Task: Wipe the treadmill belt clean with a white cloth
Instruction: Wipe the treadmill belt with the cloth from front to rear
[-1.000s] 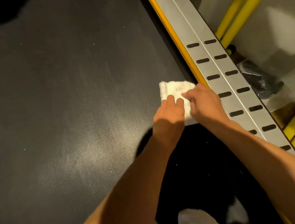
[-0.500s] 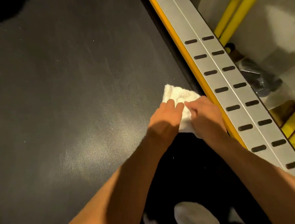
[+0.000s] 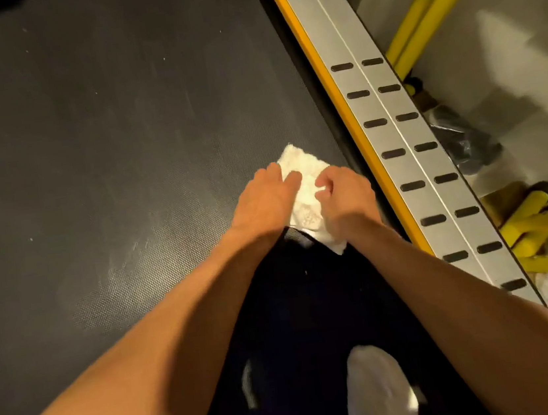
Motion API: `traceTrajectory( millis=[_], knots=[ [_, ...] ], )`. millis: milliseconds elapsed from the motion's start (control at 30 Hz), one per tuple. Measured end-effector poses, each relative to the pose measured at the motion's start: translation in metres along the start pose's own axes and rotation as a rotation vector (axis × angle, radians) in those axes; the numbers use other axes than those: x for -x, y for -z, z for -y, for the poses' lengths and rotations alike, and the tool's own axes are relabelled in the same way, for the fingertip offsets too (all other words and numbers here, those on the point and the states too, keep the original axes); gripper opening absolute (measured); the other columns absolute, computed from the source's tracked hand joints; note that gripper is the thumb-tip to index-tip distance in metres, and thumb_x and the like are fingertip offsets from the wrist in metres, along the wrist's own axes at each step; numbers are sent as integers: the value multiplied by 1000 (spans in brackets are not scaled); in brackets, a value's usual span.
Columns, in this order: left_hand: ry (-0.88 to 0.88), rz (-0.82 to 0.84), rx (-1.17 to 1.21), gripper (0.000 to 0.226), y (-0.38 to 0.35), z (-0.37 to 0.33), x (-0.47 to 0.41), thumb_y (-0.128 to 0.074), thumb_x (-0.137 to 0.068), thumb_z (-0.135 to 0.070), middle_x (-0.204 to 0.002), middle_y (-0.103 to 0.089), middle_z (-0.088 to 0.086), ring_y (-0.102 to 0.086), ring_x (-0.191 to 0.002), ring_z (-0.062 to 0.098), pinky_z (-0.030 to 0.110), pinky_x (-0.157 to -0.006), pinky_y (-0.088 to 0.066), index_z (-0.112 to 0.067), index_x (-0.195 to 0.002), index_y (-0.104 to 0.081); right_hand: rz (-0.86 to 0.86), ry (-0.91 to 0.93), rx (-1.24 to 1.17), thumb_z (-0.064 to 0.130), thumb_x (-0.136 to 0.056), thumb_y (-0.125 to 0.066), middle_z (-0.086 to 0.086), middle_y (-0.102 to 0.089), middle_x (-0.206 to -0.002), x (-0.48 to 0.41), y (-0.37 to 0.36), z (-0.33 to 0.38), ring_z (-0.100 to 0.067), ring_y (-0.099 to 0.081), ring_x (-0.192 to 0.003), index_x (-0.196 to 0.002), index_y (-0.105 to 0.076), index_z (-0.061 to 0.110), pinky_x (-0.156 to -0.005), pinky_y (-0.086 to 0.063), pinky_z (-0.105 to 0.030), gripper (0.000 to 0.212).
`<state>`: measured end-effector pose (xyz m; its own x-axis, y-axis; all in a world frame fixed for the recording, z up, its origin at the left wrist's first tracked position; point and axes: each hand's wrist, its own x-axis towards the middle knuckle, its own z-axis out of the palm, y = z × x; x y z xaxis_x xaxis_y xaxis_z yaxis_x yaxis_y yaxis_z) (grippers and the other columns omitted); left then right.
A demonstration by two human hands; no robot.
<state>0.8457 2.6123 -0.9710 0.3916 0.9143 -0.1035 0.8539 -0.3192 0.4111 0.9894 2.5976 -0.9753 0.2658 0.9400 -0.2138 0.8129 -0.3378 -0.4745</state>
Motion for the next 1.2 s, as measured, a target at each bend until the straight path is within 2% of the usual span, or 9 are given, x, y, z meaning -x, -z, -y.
traceTrajectory(
  millis=[200,333,500,600,667,800,933,1067,1200],
  knots=[
    [26,-38,-65,27,3,0,-10,-45,-95,-8,-115,-48,14,-47,-99,33,34,-71,-36,-16,-119,-55,10,-16,1,11,-89,-63,-3,-65,-96,-11,4,11,-22,-62,-88,-91,-62,19,-81,-55,-41,9],
    [46,-129,-69,33,-14,10,-12,-44,-97,-10,-117,-49,16,-47,-101,35,34,-74,-37,-19,-126,-55,-58,48,-57,8,-91,-57,3,-64,-89,-14,-6,4,-17,-61,-84,-88,-63,20,-78,-55,-37,14],
    [41,-162,-26,27,-22,8,-3,-47,-93,-11,-106,-46,14,-48,-95,32,36,-73,-45,-14,-119,-55,-109,156,-20,12,-94,-53,-2,-61,-104,-6,-14,-7,-18,-58,-92,-100,-63,17,-80,-49,-33,13],
    [10,-168,-57,21,-24,7,17,-48,-90,-11,-101,-45,12,-47,-89,29,39,-69,-46,-10,-111,-52,-98,223,32,21,-93,-52,-6,-58,-110,8,-15,-6,-22,-55,-99,-104,-61,16,-82,-42,-31,15],
    [2,-127,-60,28,-31,9,36,-48,-92,-15,-106,-44,13,-46,-93,29,37,-70,-42,-10,-120,-50,-43,249,67,32,-91,-51,-7,-56,-110,22,-19,-7,-24,-52,-102,-104,-60,16,-80,-37,-29,22],
    [7,-109,19,25,-31,19,65,-46,-94,-22,-98,-38,5,-45,-91,28,34,-66,-36,-13,-117,-49,23,364,245,49,-89,-51,-7,-44,-124,50,-24,5,-28,-40,-112,-124,-51,21,-85,-38,-36,45],
    [149,-173,10,16,-24,28,76,-44,-96,-27,-95,-41,3,-42,-84,25,33,-61,-38,-13,-100,-51,-20,435,414,39,-93,-47,-6,-38,-137,59,-48,23,-32,-36,-119,-134,-43,26,-90,-36,-47,43],
    [26,-309,-197,18,-20,50,94,-48,-93,-23,-87,-48,8,-42,-73,27,43,-64,-41,-9,-91,-60,-85,499,374,15,-87,-60,-9,-50,-111,78,-68,28,-31,-47,-95,-117,-55,15,-72,-41,-41,31],
    [75,-310,-282,30,-12,79,128,-37,-91,-32,-96,-53,7,-48,-79,28,40,-69,-39,-15,-97,-60,8,866,404,4,-73,-72,-10,-55,-95,91,-78,35,-30,-51,-77,-109,-61,12,-57,-42,-35,38]
  ],
)
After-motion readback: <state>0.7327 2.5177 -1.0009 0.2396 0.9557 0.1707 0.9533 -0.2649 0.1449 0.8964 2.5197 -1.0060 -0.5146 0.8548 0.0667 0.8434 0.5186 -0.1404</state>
